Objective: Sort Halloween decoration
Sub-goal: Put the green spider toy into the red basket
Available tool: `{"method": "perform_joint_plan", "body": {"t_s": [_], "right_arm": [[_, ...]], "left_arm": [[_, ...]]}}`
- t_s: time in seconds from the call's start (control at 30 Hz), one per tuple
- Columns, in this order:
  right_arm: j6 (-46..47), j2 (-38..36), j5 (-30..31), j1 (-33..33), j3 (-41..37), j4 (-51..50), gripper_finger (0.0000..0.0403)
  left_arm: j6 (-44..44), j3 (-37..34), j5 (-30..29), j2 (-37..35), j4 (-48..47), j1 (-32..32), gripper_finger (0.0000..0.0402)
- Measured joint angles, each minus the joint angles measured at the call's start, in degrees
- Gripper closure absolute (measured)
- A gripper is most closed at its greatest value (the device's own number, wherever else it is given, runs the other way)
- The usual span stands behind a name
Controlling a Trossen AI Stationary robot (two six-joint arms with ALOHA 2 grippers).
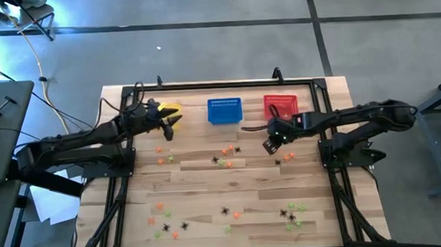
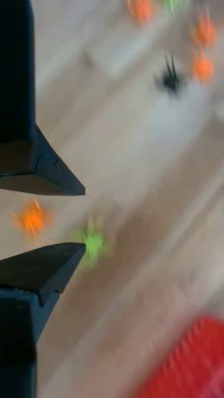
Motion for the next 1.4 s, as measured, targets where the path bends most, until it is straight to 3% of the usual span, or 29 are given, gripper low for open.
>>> {"method": "perform_joint_plan", "body": {"t_s": [0.27,0.53,0.97,1.1,1.27,1.4], "right_arm": [[-4.42,0.79,2.09,-0.41,-3.67,1.98,0.0274],[-9.24,0.81,4.08,-0.67,-9.41,11.58,0.0274],[-10.01,1.40,-0.20,-4.56,-16.22,25.17,0.0275],[-9.17,1.44,-0.22,-4.58,-16.22,25.39,0.0305],[-7.20,1.51,-0.78,-4.60,-16.25,25.76,0.0390],[-5.39,1.47,-1.70,-4.62,-16.25,25.76,0.0391]], "left_arm": [[-9.32,0.00,-1.72,-5.77,-3.80,-0.03,0.0266],[-15.87,0.00,-1.75,-8.39,-3.00,-0.03,0.0266],[-16.09,0.00,-2.34,-8.22,2.55,0.01,0.0266],[-16.07,0.00,-2.31,-8.21,2.99,0.01,0.0266],[-16.06,0.00,-2.28,-8.20,2.98,0.01,0.0266],[-16.06,0.00,-2.76,-8.20,2.99,0.01,0.0266]]}}
